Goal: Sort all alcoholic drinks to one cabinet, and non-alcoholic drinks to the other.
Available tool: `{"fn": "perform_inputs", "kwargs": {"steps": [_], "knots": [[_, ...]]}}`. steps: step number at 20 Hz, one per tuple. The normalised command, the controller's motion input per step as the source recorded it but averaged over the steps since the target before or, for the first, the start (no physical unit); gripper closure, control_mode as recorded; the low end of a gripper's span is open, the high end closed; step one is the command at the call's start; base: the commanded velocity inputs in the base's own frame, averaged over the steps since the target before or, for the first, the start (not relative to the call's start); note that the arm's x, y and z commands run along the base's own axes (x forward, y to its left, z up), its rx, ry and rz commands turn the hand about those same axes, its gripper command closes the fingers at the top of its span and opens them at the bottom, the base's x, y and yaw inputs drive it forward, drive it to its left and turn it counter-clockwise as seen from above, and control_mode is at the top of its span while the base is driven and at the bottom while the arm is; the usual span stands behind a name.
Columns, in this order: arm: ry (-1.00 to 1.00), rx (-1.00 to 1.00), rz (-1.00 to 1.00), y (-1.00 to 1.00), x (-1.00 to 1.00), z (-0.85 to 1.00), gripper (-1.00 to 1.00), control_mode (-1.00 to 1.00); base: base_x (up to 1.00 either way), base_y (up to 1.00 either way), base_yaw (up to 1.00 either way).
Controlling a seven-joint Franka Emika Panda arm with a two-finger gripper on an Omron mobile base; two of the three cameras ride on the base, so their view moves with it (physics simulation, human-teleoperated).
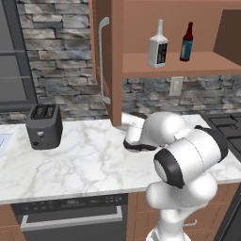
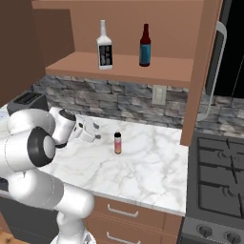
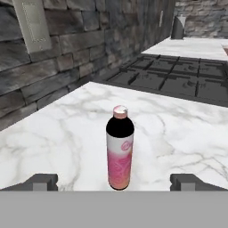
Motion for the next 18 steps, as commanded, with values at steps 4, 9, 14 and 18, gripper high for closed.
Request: {"fn": "perform_inputs", "kwargs": {"steps": [4,9,14,18], "knots": [[0.0,-0.03,-0.02,-0.05,0.08,-0.15,-1.0,-1.0,0.0,0.0,0.0],[0.0,-0.01,-0.04,-0.01,0.01,-0.12,-1.0,-1.0,0.0,0.0,0.0],[0.0,-0.01,-0.05,-0.05,0.05,-0.04,-1.0,-1.0,0.0,0.0,0.0],[0.0,-0.01,-0.02,-0.13,0.01,0.0,-1.0,-1.0,0.0,0.0,0.0]]}}
